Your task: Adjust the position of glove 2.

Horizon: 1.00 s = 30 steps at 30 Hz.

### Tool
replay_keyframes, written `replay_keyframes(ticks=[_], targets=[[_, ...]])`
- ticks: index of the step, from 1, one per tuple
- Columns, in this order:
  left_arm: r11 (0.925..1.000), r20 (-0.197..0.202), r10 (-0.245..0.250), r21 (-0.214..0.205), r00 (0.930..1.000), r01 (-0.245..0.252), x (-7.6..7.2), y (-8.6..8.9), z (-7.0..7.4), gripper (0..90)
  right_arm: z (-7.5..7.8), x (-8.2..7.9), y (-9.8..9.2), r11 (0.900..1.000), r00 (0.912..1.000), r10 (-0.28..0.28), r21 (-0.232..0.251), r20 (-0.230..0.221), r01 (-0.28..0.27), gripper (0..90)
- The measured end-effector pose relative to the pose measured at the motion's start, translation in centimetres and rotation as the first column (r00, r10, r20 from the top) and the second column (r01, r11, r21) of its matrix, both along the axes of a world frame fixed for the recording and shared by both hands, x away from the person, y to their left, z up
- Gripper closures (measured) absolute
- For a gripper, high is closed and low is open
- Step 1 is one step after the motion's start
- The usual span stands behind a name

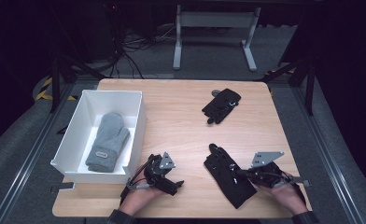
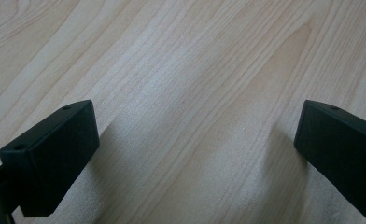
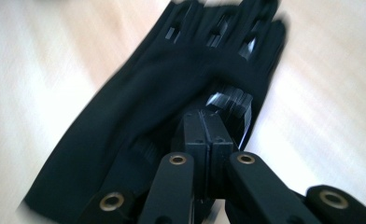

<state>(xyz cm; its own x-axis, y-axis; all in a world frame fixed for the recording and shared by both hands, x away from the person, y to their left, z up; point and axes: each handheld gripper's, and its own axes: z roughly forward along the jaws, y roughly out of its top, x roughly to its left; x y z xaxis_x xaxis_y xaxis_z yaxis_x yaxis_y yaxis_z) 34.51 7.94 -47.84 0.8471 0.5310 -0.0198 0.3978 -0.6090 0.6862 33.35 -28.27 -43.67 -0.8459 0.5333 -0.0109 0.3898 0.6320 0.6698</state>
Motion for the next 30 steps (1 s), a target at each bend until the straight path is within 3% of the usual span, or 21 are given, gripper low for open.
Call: replay_keyframes(ticks=[2, 3, 6, 10, 15, 23, 28, 30], targets=[[1.0, 0.0, 0.0, 0.001, 1.0, 0.0, 0.0, 0.0, 0.0, 0.4, 0.1, 0.4, 0.3, 1.0, 1.0, -0.001, 0.006, 0.007, 0.001, 90.0], [1.0, -0.001, 0.0, 0.0, 1.0, 0.0, 0.0, 0.0, 0.0, 0.4, 0.3, 1.6, 1.1, 0.9995, 0.9998, -0.003, 0.03, 0.02, 0.003, 90.0], [1.0, 0.0, 0.0, 0.0, 1.0, 0.0, 0.0, 0.0, 0.0, 0.4, 0.1, 3.4, 2.5, 0.9998, 0.9996, -0.004, 0.019, 0.026, 0.004, 90.0], [1.0, 0.0, 0.001, 0.002, 1.0, -0.001, 0.0, 0.0, 0.0, 0.4, -1.1, 4.6, 3.4, 0.9997, 1.0, -0.003, -0.023, -0.001, 0.003, 90.0], [1.0, 0.001, 0.003, 0.002, 1.0, -0.003, 0.0, 0.0, 0.0, 0.2, -1.1, 4.6, 2.7, 0.9985, 0.9994, -0.035, -0.043, 0.0, 0.035, 90.0], [1.0, -0.002, 0.006, 0.001, 1.0, -0.006, 0.0, 0.0, 0.0, 0.2, -1.0, 3.4, -0.3, 0.9897, 0.9932, -0.117, -0.084, -0.004, 0.116, 90.0], [1.0, 0.0, 0.003, 0.002, 1.0, -0.003, 0.0, 0.0, 0.0, 0.1, -0.9, 3.1, -1.0, 0.9889, 0.9918, -0.128, -0.077, -0.007, 0.127, 90.0], [1.0, 0.001, 0.004, 0.002, 1.0, -0.004, 0.0, 0.0, 0.0, 0.1, -0.7, 3.2, -1.0, 0.9906, 0.992, -0.126, -0.054, -0.001, 0.126, 90.0]])
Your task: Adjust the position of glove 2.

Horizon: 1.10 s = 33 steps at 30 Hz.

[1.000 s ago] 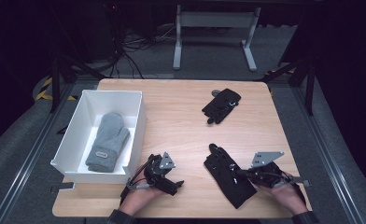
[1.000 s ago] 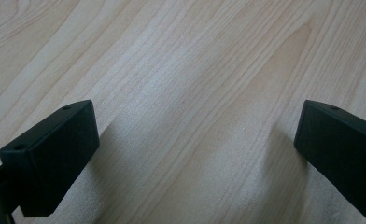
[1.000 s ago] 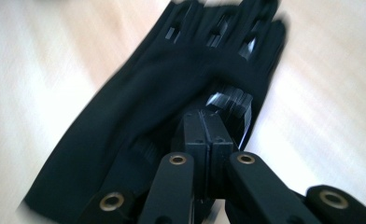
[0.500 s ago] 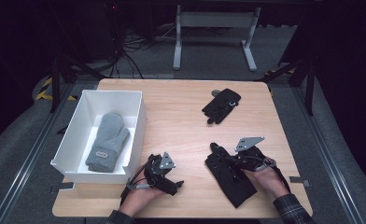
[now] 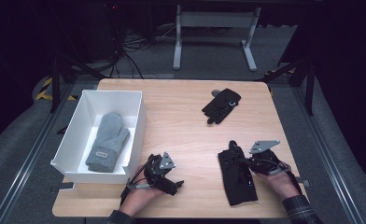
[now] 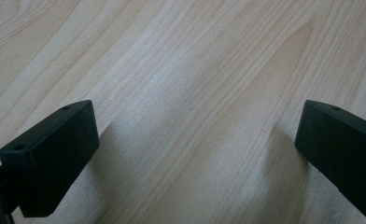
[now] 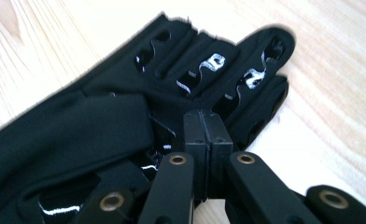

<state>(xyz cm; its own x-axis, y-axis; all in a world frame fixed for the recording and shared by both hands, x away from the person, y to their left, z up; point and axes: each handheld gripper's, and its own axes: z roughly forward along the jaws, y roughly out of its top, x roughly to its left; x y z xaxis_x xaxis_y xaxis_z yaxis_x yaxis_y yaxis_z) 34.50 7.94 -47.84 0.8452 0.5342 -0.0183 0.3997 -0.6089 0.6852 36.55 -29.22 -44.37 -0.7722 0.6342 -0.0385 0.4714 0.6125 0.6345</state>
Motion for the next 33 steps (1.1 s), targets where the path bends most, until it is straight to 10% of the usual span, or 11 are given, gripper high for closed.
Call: replay_keyframes(ticks=[16, 33], targets=[[1.0, -0.005, 0.002, 0.0, 1.0, -0.002, -0.1, 0.0, 0.0, 0.2, 1.5, 6.8, 2.0, 0.9905, 0.9904, -0.082, 0.119, 0.111, 0.069, 90.0], [1.0, -0.005, 0.003, 0.001, 1.0, -0.003, -0.1, 0.0, 0.0, 0.2, 1.0, 16.0, 4.5, 0.9754, 0.9794, -0.171, 0.159, 0.108, 0.152, 90.0]])
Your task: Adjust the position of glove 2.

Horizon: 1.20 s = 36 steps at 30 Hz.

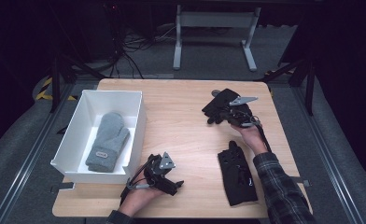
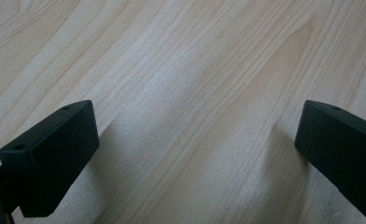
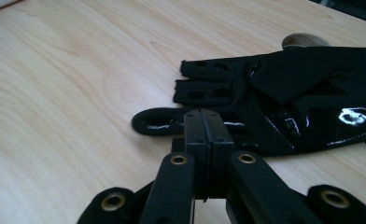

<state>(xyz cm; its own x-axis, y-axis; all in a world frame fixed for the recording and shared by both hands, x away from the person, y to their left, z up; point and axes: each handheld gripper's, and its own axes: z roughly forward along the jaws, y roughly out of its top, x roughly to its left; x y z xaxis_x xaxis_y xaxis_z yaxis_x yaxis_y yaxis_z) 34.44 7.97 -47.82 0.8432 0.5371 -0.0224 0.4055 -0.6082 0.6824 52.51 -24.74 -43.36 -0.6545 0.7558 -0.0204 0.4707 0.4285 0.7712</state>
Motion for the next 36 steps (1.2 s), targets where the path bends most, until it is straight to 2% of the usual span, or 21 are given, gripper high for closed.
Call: replay_keyframes(ticks=[2, 9, 12, 14, 16, 22, 25, 28, 36], targets=[[1.0, 0.001, 0.002, 0.0, 1.0, -0.002, 0.0, 0.0, 0.0, 0.2, -0.3, 0.6, 0.2, 0.9999, 1.0, -0.008, 0.015, -0.001, 0.008, 90.0], [1.0, 0.0, 0.002, -0.001, 1.0, -0.002, 0.0, 0.0, 0.0, 0.2, -0.9, 1.7, 2.0, 0.9999, 0.9999, 0.01, 0.001, 0.007, -0.01, 90.0], [1.0, 0.001, 0.003, -0.001, 1.0, -0.003, 0.0, 0.0, 0.0, 0.2, -1.8, 2.1, 2.7, 0.9992, 0.9997, 0.01, -0.038, -0.02, -0.011, 90.0], [1.0, 0.0, 0.002, 0.0, 1.0, -0.002, 0.0, 0.0, 0.0, 0.2, -2.4, 2.1, 2.8, 0.999, 0.9991, 0.011, -0.043, -0.04, -0.012, 90.0], [1.0, 0.001, 0.003, -0.001, 1.0, -0.003, 0.0, 0.0, 0.0, 0.2, -2.6, 1.8, 2.8, 0.9997, 0.9992, 0.012, -0.021, -0.038, -0.013, 90.0], [1.0, 0.001, 0.003, 0.0, 1.0, -0.003, 0.0, 0.0, 0.0, 0.2, -2.4, 0.6, 3.3, 0.9967, 0.997, 0.059, -0.052, -0.05, -0.062, 90.0], [1.0, 0.001, 0.003, -0.001, 1.0, -0.003, 0.0, 0.0, 0.0, 0.2, -2.4, -0.6, 3.7, 0.9939, 0.9943, 0.094, -0.052, -0.051, -0.097, 90.0], [1.0, 0.001, 0.003, -0.001, 1.0, -0.003, 0.0, 0.0, 0.0, 0.2, -2.5, -1.8, 4.2, 0.9907, 0.9899, 0.126, -0.044, -0.065, -0.129, 90.0], [1.0, 0.001, 0.003, -0.001, 1.0, -0.003, 0.0, 0.0, 0.0, 0.2, -2.1, -4.4, 5.7, 0.972, 0.9714, 0.213, -0.078, -0.105, -0.221, 90.0]])
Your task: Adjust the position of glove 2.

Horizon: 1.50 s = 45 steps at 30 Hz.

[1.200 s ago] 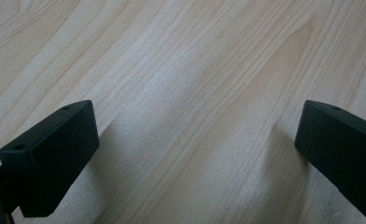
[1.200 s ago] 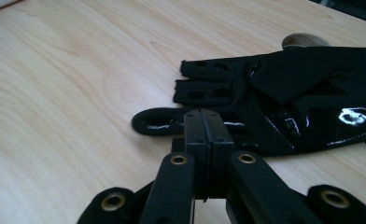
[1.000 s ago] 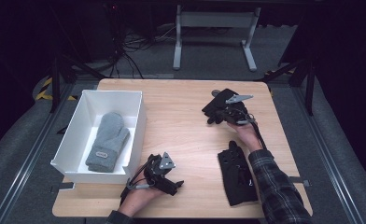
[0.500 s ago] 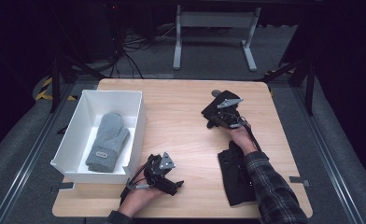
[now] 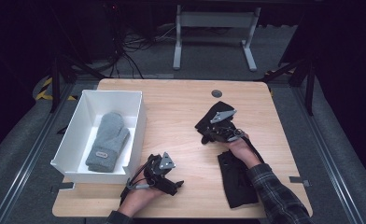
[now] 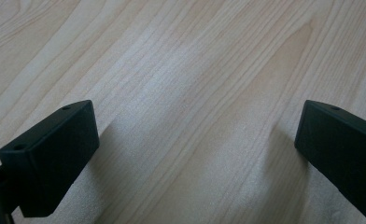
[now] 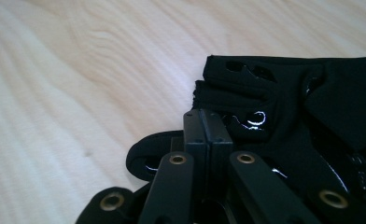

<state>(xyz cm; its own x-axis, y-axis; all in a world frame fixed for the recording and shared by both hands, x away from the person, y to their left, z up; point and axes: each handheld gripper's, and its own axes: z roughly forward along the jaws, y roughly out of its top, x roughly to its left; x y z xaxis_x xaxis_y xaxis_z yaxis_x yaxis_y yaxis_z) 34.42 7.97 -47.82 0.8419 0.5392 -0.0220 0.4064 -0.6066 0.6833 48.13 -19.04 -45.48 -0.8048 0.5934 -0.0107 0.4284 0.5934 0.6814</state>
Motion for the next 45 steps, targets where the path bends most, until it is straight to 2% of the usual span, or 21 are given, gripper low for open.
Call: replay_keyframes(ticks=[4, 8, 15, 18, 20, 21, 22, 24, 27, 28, 29, 32, 37, 38, 39, 42, 45], targets=[[1.0, 0.0, 0.0, 0.0, 1.0, 0.0, 0.0, 0.0, 0.0, 0.2, 0.0, -1.0, 0.8, 0.9992, 0.9992, 0.039, -0.004, -0.001, -0.039, 90.0], [1.0, -0.001, 0.002, -0.003, 1.0, -0.002, 0.0, 0.0, 0.0, 0.2, 0.0, -2.8, 2.2, 0.9948, 0.9949, 0.1, -0.017, -0.008, -0.101, 90.0], [1.0, -0.002, 0.001, -0.002, 1.0, -0.001, 0.0, 0.0, 0.0, 0.2, -0.2, -5.9, 4.7, 0.9784, 0.9783, 0.206, -0.004, -0.018, -0.207, 90.0], [1.0, -0.003, 0.001, -0.003, 1.0, -0.001, 0.0, 0.0, 0.0, 0.2, -0.2, -7.2, 6.0, 0.9635, 0.9636, 0.267, -0.016, -0.008, -0.267, 90.0], [1.0, -0.001, 0.003, -0.007, 1.0, -0.003, 0.0, 0.0, 0.0, 0.2, -0.2, -7.8, 6.5, 0.9584, 0.9589, 0.284, -0.03, -0.001, -0.284, 90.0], [1.0, 0.001, 0.004, -0.006, 1.0, -0.004, 0.0, 0.0, 0.0, 0.3, 0.0, -8.0, 6.6, 0.9591, 0.9597, 0.281, -0.04, 0.009, -0.28, 90.0], [1.0, 0.0, 0.003, -0.007, 1.0, -0.003, 0.0, 0.0, 0.0, 0.3, 0.1, -8.1, 6.4, 0.9581, 0.9584, 0.284, -0.043, 0.024, -0.283, 84.4], [0.9999, -0.009, 0.01, 0.008, 0.9999, -0.01, 0.0, 0.1, 0.2, 1.9, 0.9, -8.1, 5.6, 0.9666, 0.9659, 0.256, -0.014, 0.038, -0.256, 75.3], [0.9992, -0.022, 0.035, 0.022, 0.9992, -0.034, 0.0, 0.3, 0.9, 16.7, 2.1, -8.1, 3.8, 0.9795, 0.9799, 0.195, 0.042, 0.04, -0.197, 62.1], [0.9989, -0.022, 0.041, 0.021, 0.9989, -0.041, 0.1, 0.4, 1.2, 18.5, 2.4, -8.2, 3.0, 0.983, 0.984, 0.173, 0.054, 0.044, -0.175, 59.0], [0.9988, -0.025, 0.049, -0.001, 0.9985, -0.049, 0.1, 0.4, 1.4, 24.2, 2.6, -8.2, 2.3, 0.9858, 0.9873, 0.152, 0.065, 0.046, -0.155, 56.4], [0.997, -0.046, 0.06, -0.046, 0.9971, -0.062, 0.4, 0.1, 2.3, 44.6, 2.8, -8.6, 0.0, 0.9924, 0.9931, 0.102, 0.064, 0.057, -0.106, 51.0], [0.9959, -0.063, 0.042, -0.077, 0.9971, -0.047, 1.7, -1.4, 3.6, 86.5, 2.7, -9.5, -3.5, 0.9976, 0.9977, 0.039, 0.055, 0.055, -0.042, 49.4], [0.9955, -0.067, 0.036, -0.085, 0.9971, -0.041, 1.9, -1.9, 3.7, 90.0, 2.6, -9.7, -4.1, 0.9979, 0.998, 0.03, 0.055, 0.055, -0.033, 49.4], [0.9957, -0.078, 0.027, -0.086, 0.9966, -0.034, 2.2, -2.4, 3.9, 90.0, 2.5, -9.9, -4.6, 0.9984, 0.9981, 0.023, 0.05, 0.057, -0.026, 49.4], [0.9952, -0.069, 0.007, -0.097, 0.9976, -0.014, 2.9, -4.1, 4.2, 90.0, 2.4, -10.6, -5.8, 0.9985, 0.9989, 0.0, 0.055, 0.047, -0.002, 49.5], [0.9938, -0.081, -0.02, -0.11, 0.9966, 0.011, 3.6, -5.8, 4.3, 90.0, 2.1, -11.3, -6.7, 0.9987, 0.9994, -0.004, 0.05, 0.036, 0.003, 49.4]])
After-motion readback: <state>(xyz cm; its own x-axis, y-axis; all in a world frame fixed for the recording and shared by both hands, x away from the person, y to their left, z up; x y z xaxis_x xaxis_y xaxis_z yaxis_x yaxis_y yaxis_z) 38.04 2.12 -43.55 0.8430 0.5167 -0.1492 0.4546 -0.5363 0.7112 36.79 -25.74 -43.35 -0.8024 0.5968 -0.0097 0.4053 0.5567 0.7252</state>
